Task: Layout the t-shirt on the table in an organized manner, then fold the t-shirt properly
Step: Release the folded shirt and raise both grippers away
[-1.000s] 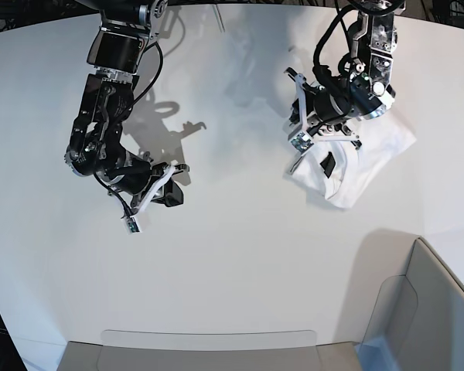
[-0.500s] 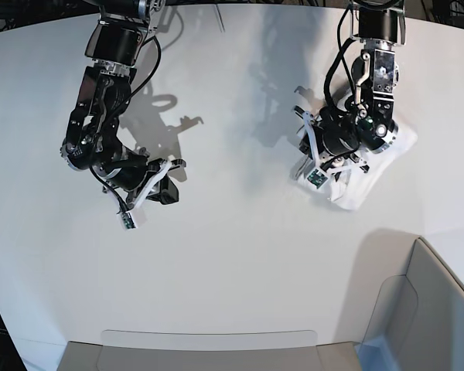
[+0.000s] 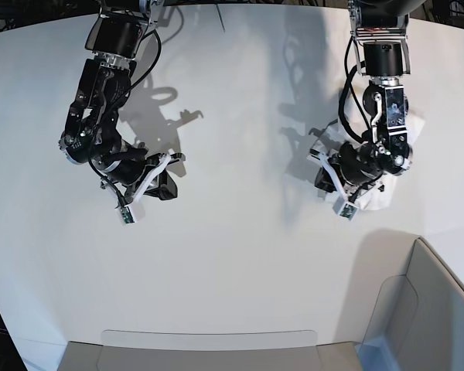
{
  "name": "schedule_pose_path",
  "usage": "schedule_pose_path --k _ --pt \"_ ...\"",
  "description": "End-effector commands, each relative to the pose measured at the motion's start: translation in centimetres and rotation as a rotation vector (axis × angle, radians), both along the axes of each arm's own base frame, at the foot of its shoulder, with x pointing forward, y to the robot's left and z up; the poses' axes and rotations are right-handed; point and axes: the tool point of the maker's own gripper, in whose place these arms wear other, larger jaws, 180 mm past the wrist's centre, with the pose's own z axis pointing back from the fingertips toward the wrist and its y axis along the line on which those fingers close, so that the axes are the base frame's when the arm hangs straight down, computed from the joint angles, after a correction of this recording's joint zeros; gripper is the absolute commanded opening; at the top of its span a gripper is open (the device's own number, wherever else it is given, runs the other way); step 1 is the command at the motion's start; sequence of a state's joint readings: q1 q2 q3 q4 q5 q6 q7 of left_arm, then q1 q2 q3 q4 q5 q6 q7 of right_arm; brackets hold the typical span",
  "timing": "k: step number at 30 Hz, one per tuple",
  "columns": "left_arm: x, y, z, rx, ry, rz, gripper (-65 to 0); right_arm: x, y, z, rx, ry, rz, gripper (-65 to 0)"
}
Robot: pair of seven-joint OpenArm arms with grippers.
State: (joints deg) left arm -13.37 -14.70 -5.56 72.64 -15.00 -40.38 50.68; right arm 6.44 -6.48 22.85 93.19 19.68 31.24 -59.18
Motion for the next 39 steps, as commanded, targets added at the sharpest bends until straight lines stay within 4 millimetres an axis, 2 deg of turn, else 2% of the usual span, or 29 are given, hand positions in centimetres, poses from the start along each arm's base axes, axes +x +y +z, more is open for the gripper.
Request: schedule_pose_path --k 1,3,11,16,19,22,25,26,28,31,34,37,39 --pt "0.8 1.8 0.6 0.024 -0.014 0.037 -55.2 0.7 0.2 1.9 0.02 -0.065 0.003 -65.0" --pt "1.3 3.6 0.4 0.041 -0.015 0.073 -55.2 0.7 0.2 2.1 0.016 -0.074 0.001 -65.0" --pt "2.2 6.2 1.2 0.042 -0.046 0.152 -55.2 0.6 0.2 2.3 0.013 -0.081 0.004 -65.0" --pt "3.5 6.2 5.7 0.085 -0.177 0.136 -55.2 0.3 0.8 3.0 -0.008 -0.106 0.03 -65.0" --pt "2.6 5.8 8.7 0.135 -0.261 0.113 -55.2 -0.9 2.2 4.3 -0.062 -0.163 0.108 -65.0" --pt "0.8 4.8 11.9 0.189 -0.367 0.073 -55.2 -2.4 4.0 5.7 -0.09 -0.215 0.174 -65.0" --pt "-1.3 3.9 13.8 0.235 -0.424 0.041 -55.2 -3.8 4.3 6.6 -0.098 -0.244 0.182 -65.0" --pt "-2.1 4.3 14.0 0.248 -0.426 0.048 -55.2 -4.3 4.3 6.8 -0.102 -0.25 0.183 -65.0" --pt "-4.0 6.2 13.5 0.265 -0.406 0.108 -55.2 -5.6 3.8 6.6 -0.124 -0.248 0.186 -65.0" --pt "-6.9 10.1 12.6 0.267 -0.368 0.262 -55.5 -7.4 3.4 5.2 -0.14 -0.203 0.199 -65.0" --pt "-10.0 13.4 11.5 0.292 -0.314 0.372 -60.6 -9.3 2.9 3.3 -0.154 -0.14 0.213 -65.0" --pt "-12.5 14.9 10.3 0.322 -0.257 0.403 -64.6 -11.1 3.3 2.3 -0.119 -0.115 0.217 -65.0" --pt "-13.9 15.1 9.3 0.332 -0.215 0.403 -64.9 -12.7 4.6 1.8 -0.071 -0.109 0.239 -65.0"
